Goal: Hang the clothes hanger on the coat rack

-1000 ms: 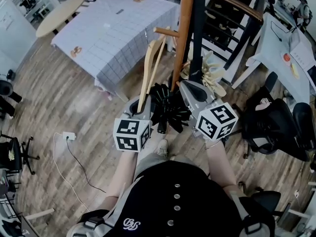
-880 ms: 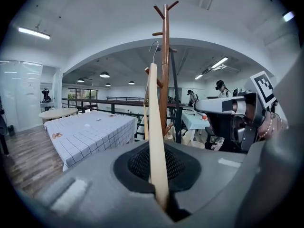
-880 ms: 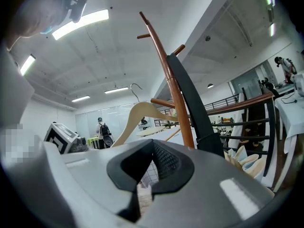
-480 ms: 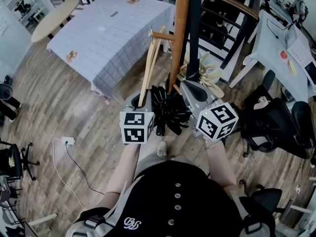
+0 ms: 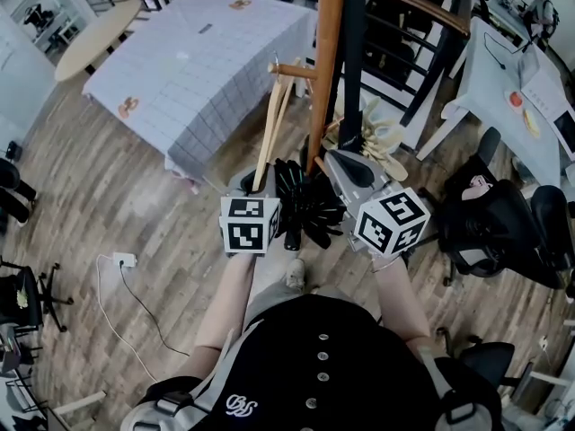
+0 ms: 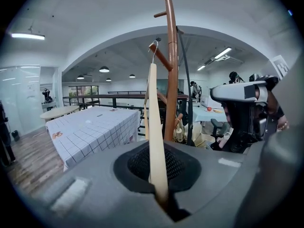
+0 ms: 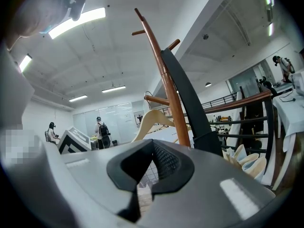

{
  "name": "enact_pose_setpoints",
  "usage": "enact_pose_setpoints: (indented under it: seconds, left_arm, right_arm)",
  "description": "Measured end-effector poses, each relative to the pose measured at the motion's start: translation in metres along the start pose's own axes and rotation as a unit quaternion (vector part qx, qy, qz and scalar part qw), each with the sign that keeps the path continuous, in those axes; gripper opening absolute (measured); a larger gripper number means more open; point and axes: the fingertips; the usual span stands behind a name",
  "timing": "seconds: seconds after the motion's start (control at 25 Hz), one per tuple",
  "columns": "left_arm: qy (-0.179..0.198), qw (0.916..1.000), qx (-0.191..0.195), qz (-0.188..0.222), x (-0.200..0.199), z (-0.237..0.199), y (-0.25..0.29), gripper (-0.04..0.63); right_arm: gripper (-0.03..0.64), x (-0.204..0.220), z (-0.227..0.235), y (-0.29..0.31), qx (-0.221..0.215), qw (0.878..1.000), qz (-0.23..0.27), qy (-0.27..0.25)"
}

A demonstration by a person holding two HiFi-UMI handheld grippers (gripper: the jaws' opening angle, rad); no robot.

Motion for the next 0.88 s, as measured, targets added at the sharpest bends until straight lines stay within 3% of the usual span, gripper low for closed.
enact_pose_setpoints:
  seconds: [0.48,0.76,0.88]
  left_arm:
    - [0.006,0.9998,-0.007,-0.018,0.023,0.007,0.004,0.009]
    - [-0.011,0.9999,-0.010,-0.005,0.025,0.014,0.009,0.106]
    - [-0.027,0.9996,-0.007,0.001,0.025,0.019,0.011,0.106]
  right_arm:
    - [0.000,0.001,0.005,-0.005,0.004,1.000,-0.006,-0.001]
    - [0.000,0.006,0.005,-0.010,0.004,1.000,-0.014,0.000]
    - [0.000,0.007,0.005,-0.011,0.003,1.000,-0.014,0.002]
Point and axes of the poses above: the fingertips, and each gripper's own axes: y forward along the fingers, z to its right, x out of its underside, and after that the axes turned 15 degrees about z, right-handed
